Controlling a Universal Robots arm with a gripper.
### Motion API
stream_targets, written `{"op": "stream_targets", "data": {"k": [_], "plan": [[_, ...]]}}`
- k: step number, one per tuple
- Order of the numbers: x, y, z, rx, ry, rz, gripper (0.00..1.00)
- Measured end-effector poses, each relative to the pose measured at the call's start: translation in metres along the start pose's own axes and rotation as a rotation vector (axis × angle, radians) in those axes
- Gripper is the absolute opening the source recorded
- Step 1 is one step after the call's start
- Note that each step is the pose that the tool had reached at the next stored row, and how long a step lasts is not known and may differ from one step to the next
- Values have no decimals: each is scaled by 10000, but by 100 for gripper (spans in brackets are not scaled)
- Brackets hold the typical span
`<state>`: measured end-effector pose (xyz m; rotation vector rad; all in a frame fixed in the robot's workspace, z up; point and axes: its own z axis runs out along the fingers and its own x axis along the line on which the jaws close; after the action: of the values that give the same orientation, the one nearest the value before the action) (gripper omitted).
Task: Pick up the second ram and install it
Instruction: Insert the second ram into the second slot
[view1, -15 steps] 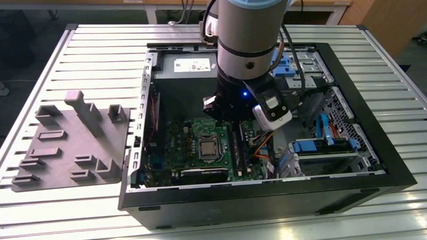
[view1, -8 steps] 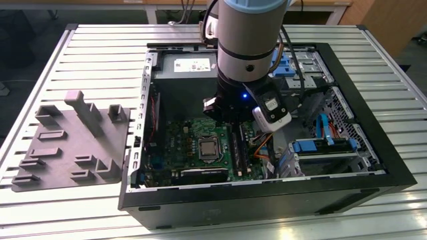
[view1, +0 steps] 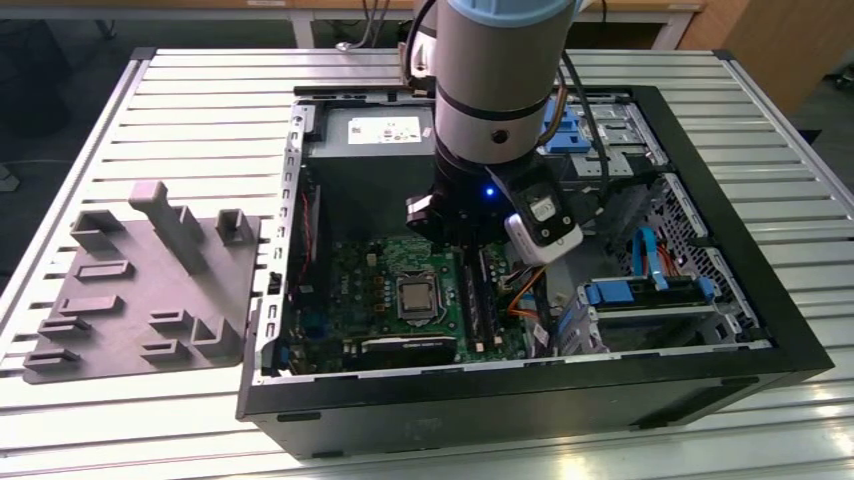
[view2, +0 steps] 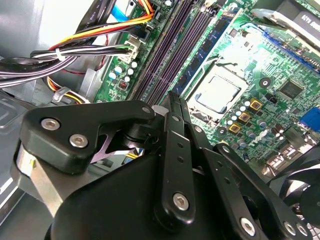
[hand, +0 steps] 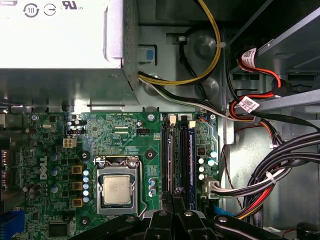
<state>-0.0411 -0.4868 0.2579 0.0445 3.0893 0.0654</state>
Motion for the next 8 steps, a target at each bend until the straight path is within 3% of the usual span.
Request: {"op": "stream_targets", "data": {"k": [8], "plan": [[2,-2,38,1,1,0,12]]}}
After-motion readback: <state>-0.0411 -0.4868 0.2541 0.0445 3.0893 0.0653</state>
